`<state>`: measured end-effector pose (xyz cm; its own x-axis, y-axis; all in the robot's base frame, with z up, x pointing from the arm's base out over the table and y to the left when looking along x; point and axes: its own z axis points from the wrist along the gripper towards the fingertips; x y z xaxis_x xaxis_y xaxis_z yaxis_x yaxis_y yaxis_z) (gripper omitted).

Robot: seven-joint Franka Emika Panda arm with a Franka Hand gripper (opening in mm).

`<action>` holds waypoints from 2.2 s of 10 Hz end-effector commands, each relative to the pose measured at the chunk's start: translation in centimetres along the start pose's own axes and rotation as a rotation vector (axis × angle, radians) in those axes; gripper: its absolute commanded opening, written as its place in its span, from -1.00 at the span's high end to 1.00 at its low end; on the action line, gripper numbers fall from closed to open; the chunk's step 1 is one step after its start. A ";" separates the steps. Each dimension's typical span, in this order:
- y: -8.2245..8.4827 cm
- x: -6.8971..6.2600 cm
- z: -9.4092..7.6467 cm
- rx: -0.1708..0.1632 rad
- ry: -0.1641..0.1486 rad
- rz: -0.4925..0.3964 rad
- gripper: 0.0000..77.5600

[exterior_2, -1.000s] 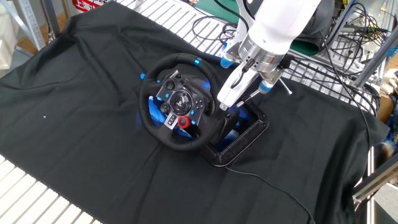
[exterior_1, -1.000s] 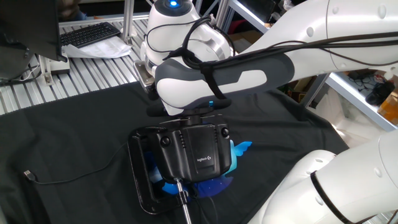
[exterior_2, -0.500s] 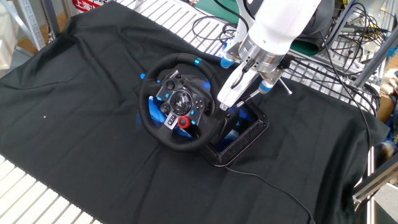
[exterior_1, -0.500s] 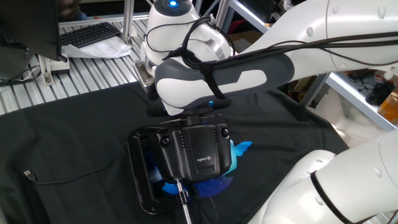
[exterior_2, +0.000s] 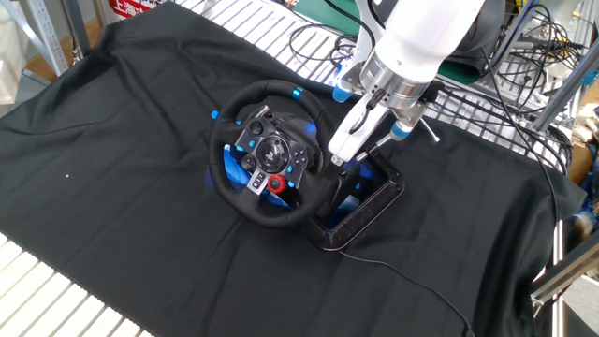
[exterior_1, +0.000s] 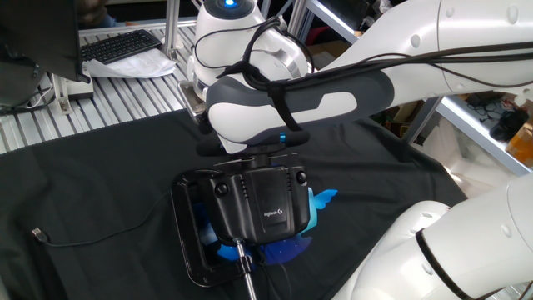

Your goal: Rotate the steering wheel 90 degrees counterclockwise

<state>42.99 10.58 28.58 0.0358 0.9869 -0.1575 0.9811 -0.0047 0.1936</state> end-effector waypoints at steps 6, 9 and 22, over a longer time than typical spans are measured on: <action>0.4 0.1 1.1 -0.041 0.003 0.371 -1.00; 0.4 0.1 1.1 -0.043 -0.002 0.389 -1.00; -4.2 -3.5 1.3 -0.097 0.023 0.393 -1.00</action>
<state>42.79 10.48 28.50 0.0495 0.9874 -0.1505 0.9797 -0.0187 0.1996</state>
